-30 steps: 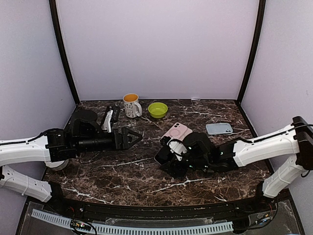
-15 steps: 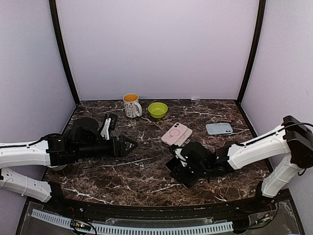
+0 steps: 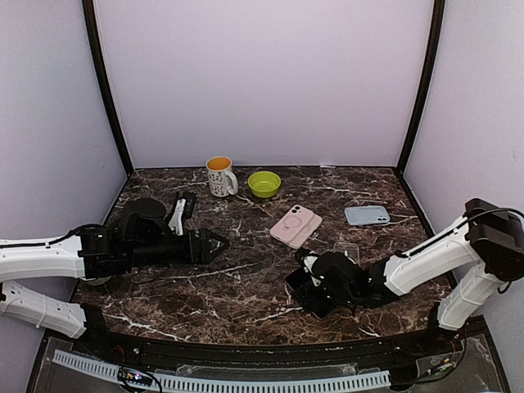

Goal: Take the phone out of the phone case
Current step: Place the phone at the center of the board.

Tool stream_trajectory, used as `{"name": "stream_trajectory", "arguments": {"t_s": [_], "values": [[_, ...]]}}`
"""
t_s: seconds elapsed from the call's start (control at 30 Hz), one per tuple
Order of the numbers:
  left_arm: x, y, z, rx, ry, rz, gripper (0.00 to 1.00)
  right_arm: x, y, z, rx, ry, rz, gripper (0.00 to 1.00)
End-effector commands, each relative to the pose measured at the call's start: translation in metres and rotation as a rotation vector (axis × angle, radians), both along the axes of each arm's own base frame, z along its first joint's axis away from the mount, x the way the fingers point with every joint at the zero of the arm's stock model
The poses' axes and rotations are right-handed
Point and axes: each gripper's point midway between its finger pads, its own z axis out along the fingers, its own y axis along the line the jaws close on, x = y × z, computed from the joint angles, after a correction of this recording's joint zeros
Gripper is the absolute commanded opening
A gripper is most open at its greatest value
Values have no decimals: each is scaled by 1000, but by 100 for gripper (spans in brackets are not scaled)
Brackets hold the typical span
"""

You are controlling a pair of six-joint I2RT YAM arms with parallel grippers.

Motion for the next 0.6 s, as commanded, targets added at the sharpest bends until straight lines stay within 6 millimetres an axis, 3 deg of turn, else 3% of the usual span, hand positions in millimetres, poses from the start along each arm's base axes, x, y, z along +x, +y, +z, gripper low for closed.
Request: {"name": "stream_trajectory", "arguments": {"t_s": [0.0, 0.4, 0.57], "values": [[2, 3, -7, 33, -17, 1, 74, 5, 2, 8, 91, -39, -50, 75], [14, -4, -18, 182, -136, -60, 79, 11, -1, 28, 143, -83, -86, 90], [35, -17, -26, 340, -219, -100, 82, 19, -10, 59, 174, -142, -140, 97]]}}
